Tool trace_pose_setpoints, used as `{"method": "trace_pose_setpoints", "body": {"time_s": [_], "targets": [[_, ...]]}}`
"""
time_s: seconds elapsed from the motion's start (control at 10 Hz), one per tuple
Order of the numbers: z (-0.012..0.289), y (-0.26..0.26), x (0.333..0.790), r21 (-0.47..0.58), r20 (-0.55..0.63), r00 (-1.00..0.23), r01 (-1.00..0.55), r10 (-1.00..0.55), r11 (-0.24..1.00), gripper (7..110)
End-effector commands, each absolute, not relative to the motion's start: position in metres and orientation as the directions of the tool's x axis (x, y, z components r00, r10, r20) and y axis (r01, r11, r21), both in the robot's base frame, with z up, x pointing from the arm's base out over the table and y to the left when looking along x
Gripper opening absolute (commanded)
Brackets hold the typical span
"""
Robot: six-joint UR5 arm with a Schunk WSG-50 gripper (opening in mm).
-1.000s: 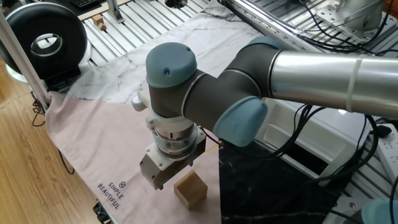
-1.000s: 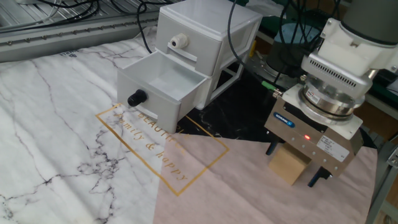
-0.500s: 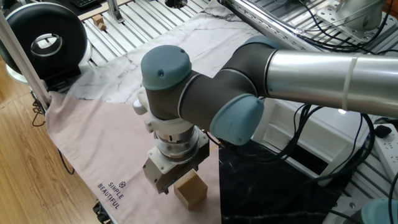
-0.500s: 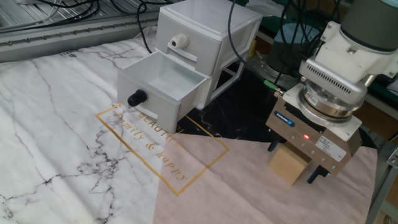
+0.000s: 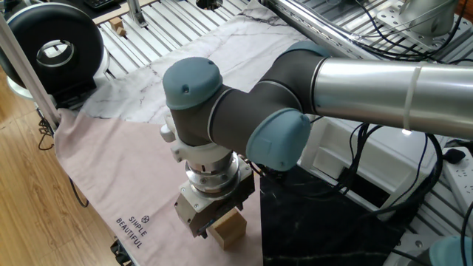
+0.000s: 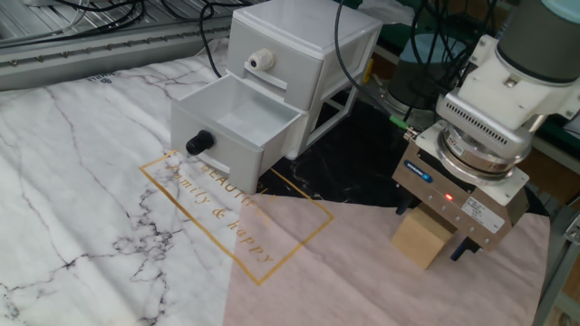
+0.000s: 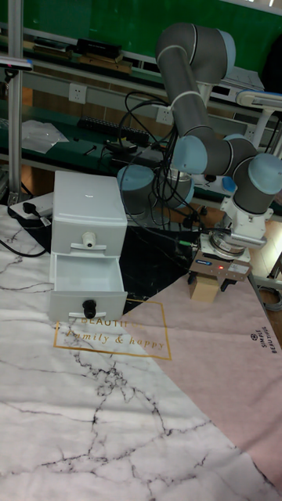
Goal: Put things in the drawer
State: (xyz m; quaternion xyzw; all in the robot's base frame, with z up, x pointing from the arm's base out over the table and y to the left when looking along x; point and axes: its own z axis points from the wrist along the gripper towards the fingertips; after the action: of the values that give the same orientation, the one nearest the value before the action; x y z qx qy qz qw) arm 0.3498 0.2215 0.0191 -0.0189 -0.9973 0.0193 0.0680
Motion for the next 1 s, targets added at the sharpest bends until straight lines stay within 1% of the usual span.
{"method": "trace_pose_setpoints", "body": {"time_s": [0.0,0.1,0.2,0.3,0.4,0.5,0.6,0.7,0.8,0.9], "targets": [[0.011,0.222,0.347,-0.036,0.131,-0.99,0.046,0.05,0.998,66],[0.01,0.22,0.345,-0.049,0.135,-0.989,0.06,0.066,0.997,66],[0.01,0.221,0.345,-0.047,0.133,-0.988,0.07,0.076,0.996,44],[0.011,0.222,0.344,-0.048,0.132,-0.987,0.081,0.087,0.996,44],[0.012,0.219,0.344,-0.065,0.13,-0.986,0.093,0.101,0.994,22],[0.015,0.219,0.344,-0.072,0.125,-0.986,0.105,0.114,0.992,22],[0.017,0.221,0.346,-0.07,0.115,-0.987,0.105,0.113,0.992,7],[0.016,0.226,0.351,-0.05,0.098,-0.991,0.092,0.096,0.995,7],[0.016,0.228,0.354,-0.032,0.088,-0.995,0.041,0.044,0.999,7],[0.016,0.239,0.358,0.013,0.069,-0.998,0.011,0.01,1.0,7]]}}
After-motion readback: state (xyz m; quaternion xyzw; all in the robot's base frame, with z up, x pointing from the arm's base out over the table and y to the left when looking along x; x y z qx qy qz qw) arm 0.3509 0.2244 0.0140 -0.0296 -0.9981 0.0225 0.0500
